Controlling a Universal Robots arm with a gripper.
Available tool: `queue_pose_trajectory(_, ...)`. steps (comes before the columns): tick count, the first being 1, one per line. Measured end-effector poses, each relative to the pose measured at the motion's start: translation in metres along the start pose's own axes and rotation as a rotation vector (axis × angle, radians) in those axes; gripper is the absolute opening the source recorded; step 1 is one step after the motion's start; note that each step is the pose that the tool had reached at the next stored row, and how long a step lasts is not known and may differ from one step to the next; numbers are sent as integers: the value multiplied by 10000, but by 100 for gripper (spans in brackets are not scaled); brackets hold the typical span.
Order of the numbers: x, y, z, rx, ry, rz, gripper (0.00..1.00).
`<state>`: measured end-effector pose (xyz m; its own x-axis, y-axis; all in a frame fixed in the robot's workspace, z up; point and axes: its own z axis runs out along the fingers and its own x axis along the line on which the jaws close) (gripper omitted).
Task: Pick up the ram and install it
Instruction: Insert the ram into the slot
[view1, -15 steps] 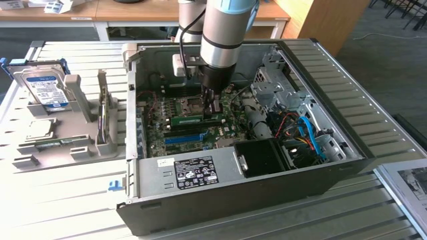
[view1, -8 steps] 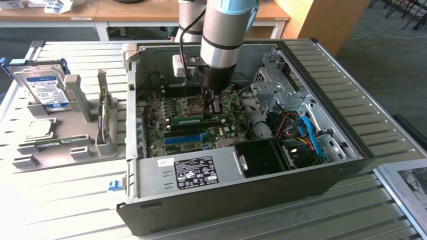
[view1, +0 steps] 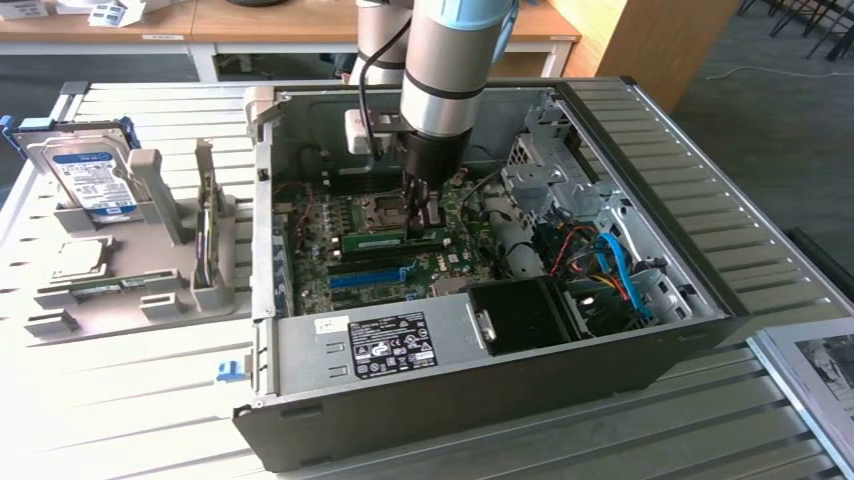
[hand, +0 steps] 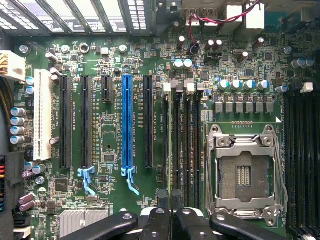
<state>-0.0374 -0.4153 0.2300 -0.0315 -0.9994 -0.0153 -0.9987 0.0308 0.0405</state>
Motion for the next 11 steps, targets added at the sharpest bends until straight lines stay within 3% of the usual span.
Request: queue_pose_trajectory(11,0,0,0,-4,9,-222,12)
